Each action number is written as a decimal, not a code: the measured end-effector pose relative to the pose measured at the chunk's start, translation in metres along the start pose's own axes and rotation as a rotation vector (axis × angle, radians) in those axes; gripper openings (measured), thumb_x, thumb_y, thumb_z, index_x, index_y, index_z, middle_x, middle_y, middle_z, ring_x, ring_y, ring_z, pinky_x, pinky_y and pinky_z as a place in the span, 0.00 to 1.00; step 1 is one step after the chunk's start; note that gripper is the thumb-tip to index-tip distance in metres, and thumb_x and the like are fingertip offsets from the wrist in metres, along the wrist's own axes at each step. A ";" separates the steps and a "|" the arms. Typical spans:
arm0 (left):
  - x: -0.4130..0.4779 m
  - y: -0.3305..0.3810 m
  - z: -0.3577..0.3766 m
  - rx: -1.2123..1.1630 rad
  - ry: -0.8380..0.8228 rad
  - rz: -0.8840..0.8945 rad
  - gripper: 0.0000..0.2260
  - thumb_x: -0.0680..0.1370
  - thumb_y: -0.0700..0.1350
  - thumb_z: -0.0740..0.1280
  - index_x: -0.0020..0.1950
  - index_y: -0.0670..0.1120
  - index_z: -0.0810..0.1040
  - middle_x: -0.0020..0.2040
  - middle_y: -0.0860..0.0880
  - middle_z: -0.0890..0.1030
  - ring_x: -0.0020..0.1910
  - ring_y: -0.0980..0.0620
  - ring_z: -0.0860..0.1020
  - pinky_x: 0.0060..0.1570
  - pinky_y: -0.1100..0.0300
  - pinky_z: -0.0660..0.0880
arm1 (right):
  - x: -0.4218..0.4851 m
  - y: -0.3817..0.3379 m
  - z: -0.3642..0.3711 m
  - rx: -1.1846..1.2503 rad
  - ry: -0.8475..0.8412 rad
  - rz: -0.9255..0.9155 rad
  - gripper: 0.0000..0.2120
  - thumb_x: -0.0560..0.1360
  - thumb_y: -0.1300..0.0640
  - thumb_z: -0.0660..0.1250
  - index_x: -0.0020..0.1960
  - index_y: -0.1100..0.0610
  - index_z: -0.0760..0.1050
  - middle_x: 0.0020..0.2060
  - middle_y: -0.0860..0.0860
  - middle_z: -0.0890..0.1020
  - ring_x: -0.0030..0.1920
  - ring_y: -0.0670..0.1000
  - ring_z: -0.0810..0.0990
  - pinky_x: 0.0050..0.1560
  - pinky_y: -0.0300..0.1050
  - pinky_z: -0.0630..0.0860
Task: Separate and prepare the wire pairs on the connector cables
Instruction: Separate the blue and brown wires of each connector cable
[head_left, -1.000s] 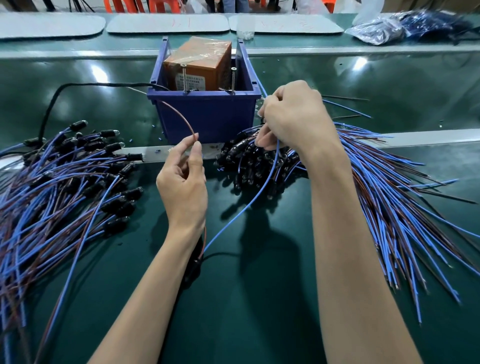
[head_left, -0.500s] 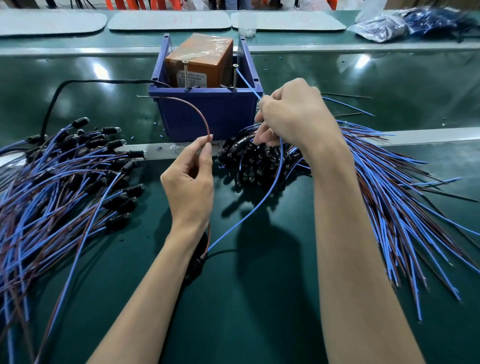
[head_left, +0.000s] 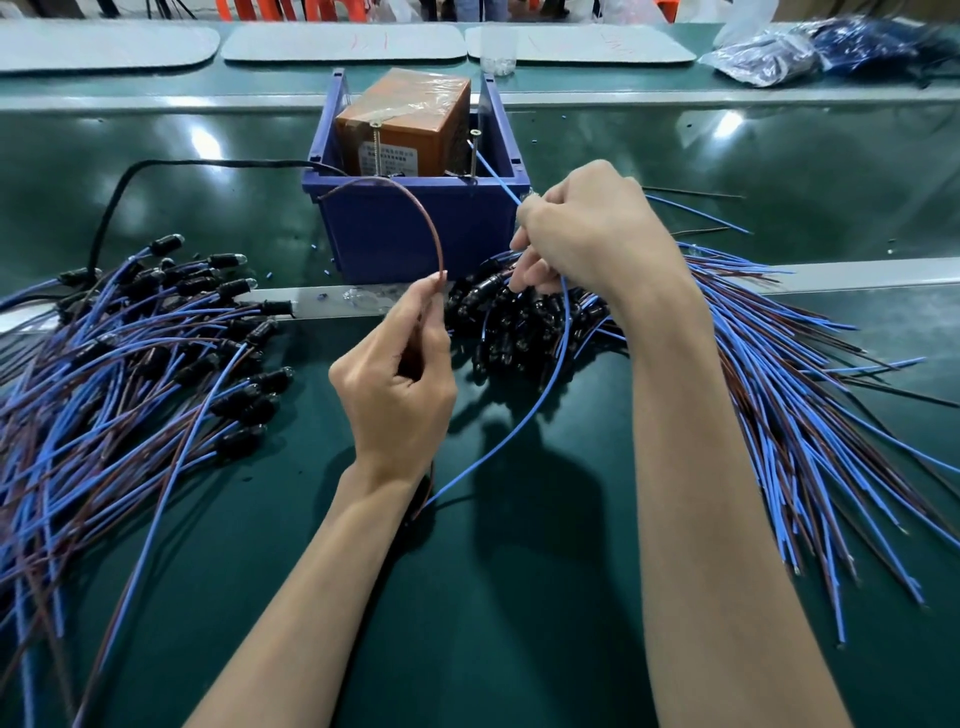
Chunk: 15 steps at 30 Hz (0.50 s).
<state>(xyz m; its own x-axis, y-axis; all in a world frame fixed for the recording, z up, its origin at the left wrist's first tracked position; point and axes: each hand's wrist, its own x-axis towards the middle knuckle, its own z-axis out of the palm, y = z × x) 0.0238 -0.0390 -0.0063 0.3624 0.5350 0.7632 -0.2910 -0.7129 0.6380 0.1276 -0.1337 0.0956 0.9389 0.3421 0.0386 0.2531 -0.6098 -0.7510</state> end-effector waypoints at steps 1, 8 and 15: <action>0.000 0.001 0.000 0.004 0.029 -0.013 0.09 0.78 0.37 0.64 0.53 0.34 0.80 0.34 0.51 0.78 0.30 0.62 0.69 0.36 0.77 0.65 | 0.000 0.000 0.000 0.000 0.000 0.002 0.15 0.71 0.61 0.56 0.42 0.67 0.80 0.24 0.52 0.82 0.33 0.55 0.84 0.42 0.49 0.83; 0.006 0.003 -0.002 -0.106 0.183 -0.250 0.07 0.81 0.42 0.58 0.52 0.54 0.67 0.27 0.55 0.67 0.23 0.58 0.64 0.27 0.62 0.62 | -0.001 -0.001 -0.001 0.015 -0.008 0.009 0.15 0.72 0.61 0.57 0.42 0.68 0.79 0.24 0.52 0.82 0.33 0.55 0.85 0.41 0.47 0.83; 0.009 -0.010 0.002 -0.031 0.011 -0.414 0.06 0.80 0.44 0.61 0.50 0.54 0.73 0.26 0.56 0.69 0.25 0.56 0.64 0.29 0.58 0.63 | -0.002 -0.001 -0.003 0.011 -0.008 0.010 0.15 0.72 0.61 0.57 0.43 0.68 0.79 0.24 0.52 0.82 0.33 0.55 0.85 0.42 0.48 0.83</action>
<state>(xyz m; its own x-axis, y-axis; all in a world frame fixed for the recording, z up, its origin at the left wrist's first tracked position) 0.0312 -0.0279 -0.0061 0.4447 0.7788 0.4425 -0.1490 -0.4228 0.8939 0.1267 -0.1357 0.0978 0.9393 0.3423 0.0257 0.2414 -0.6055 -0.7583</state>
